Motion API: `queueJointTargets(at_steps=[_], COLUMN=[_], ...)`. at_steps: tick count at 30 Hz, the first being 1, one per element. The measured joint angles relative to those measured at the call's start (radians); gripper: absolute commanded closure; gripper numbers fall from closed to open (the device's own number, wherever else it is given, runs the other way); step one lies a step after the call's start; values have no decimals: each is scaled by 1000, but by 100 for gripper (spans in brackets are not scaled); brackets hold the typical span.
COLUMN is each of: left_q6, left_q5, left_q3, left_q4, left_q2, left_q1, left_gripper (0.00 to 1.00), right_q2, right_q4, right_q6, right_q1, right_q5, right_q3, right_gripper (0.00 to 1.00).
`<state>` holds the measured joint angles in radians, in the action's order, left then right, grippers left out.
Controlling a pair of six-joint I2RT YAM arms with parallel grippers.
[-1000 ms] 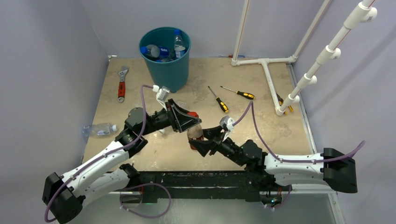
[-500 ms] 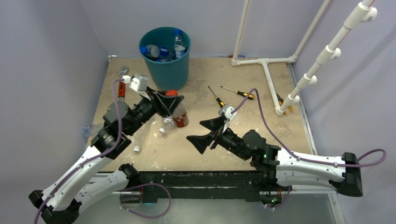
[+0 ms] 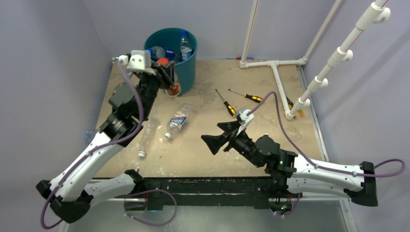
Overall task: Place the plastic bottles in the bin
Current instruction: Pick up the plastic bottle from the corner of the board, then place the plastic bottle in the trash bin.
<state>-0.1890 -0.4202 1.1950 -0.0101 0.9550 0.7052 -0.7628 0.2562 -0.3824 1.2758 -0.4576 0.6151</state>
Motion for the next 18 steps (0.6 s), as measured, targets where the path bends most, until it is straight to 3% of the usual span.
queueJointTargets(at_steps=[4,11,18], left_q6=[54,24,-3], left_q5=[-16,39,80], left_q3=[66,206,311], left_q4=[-36,-71,-268], left_q2=[145,333,460], left_q1=[-61,-293,-370], left_gripper=[100,100,100], right_q2=[-56,14,52], right_q4=[-37,-47,-63], right_q6=[-10,-32,-47], right_q1=[0,0,0], right_q5=[-5,-5,-4], right_q3=[-2,-53,-83], right_gripper=[1,1,1])
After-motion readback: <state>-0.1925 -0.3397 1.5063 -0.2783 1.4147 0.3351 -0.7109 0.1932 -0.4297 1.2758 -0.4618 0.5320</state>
